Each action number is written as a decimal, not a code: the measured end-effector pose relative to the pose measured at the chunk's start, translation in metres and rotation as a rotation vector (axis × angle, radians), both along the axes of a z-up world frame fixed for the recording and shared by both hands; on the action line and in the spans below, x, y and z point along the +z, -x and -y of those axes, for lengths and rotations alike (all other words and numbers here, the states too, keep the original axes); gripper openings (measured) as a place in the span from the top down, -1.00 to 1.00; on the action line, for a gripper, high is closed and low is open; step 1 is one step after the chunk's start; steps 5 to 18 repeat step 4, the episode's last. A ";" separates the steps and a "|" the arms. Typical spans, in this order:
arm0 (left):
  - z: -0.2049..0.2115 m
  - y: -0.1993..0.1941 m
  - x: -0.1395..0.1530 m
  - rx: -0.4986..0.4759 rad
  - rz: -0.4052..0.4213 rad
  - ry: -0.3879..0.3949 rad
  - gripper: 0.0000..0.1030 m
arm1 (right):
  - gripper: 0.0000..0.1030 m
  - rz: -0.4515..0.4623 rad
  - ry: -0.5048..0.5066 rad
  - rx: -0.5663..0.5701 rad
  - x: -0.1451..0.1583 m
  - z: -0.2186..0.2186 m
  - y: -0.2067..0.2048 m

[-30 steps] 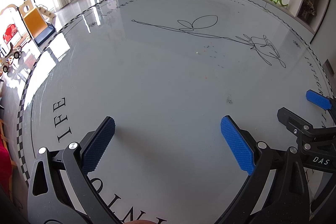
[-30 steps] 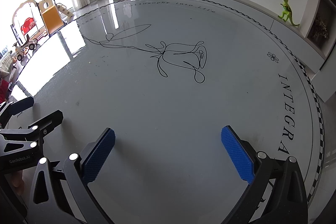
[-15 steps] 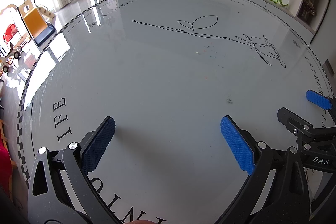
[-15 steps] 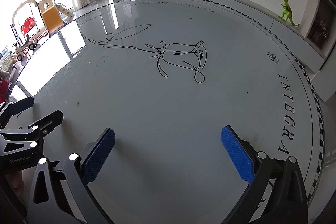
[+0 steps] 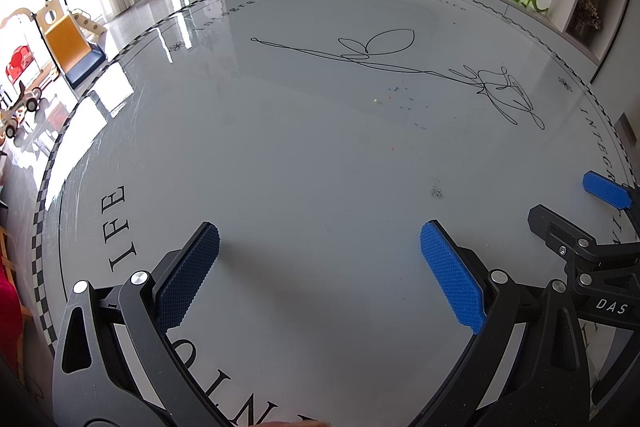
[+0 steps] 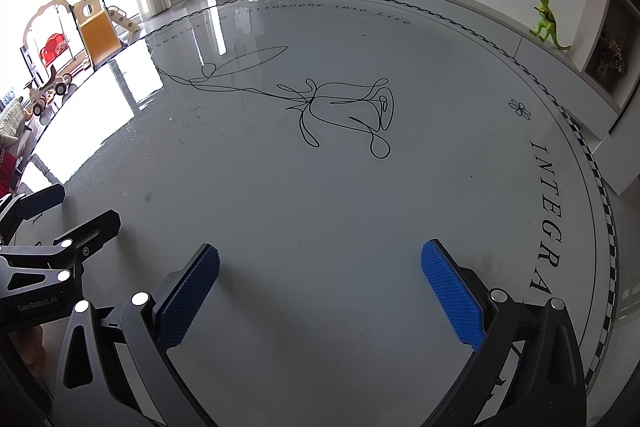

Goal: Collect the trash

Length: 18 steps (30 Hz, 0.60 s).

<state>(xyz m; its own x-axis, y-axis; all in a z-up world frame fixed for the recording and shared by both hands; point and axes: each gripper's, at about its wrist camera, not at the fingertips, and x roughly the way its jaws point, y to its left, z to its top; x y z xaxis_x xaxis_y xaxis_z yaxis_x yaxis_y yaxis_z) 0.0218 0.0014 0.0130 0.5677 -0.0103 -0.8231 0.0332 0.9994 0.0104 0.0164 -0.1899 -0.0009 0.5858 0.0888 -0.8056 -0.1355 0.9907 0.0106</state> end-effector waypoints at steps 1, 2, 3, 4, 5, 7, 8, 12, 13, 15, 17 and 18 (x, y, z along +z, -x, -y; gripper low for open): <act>0.000 0.000 0.000 0.000 0.000 0.000 -0.88 | -0.95 0.000 0.000 0.000 0.000 0.000 0.000; 0.000 0.000 0.000 0.000 0.000 0.000 -0.88 | -0.95 0.000 0.000 0.000 0.000 0.000 0.000; 0.000 0.000 0.000 0.000 0.000 0.000 -0.88 | -0.95 0.000 0.000 0.000 0.000 -0.001 0.000; 0.000 0.000 0.000 0.000 0.000 0.000 -0.88 | -0.95 0.000 0.000 0.000 0.000 -0.001 0.000; 0.000 0.000 0.000 0.000 0.000 0.000 -0.88 | -0.95 0.000 0.000 0.000 0.000 -0.001 0.000; 0.000 0.000 0.000 0.000 0.000 0.000 -0.88 | -0.95 0.000 0.000 0.000 0.000 -0.001 0.000; 0.000 0.000 0.000 0.000 0.000 0.000 -0.88 | -0.95 0.000 0.000 0.000 0.000 -0.001 0.000; 0.000 0.000 0.000 0.000 0.000 0.000 -0.88 | -0.95 0.000 0.000 0.000 0.000 -0.001 0.000; 0.000 0.000 0.000 0.000 0.000 0.000 -0.88 | -0.95 0.000 0.000 0.000 0.000 -0.001 0.000; 0.000 0.000 0.000 0.000 0.000 0.000 -0.88 | -0.95 0.000 0.000 0.000 0.000 -0.001 0.000; 0.000 0.000 0.000 0.000 0.000 0.000 -0.88 | -0.95 0.000 0.000 0.000 0.000 -0.001 0.000; 0.000 0.000 0.000 0.000 0.000 0.000 -0.88 | -0.95 0.000 0.000 0.000 0.000 -0.001 0.000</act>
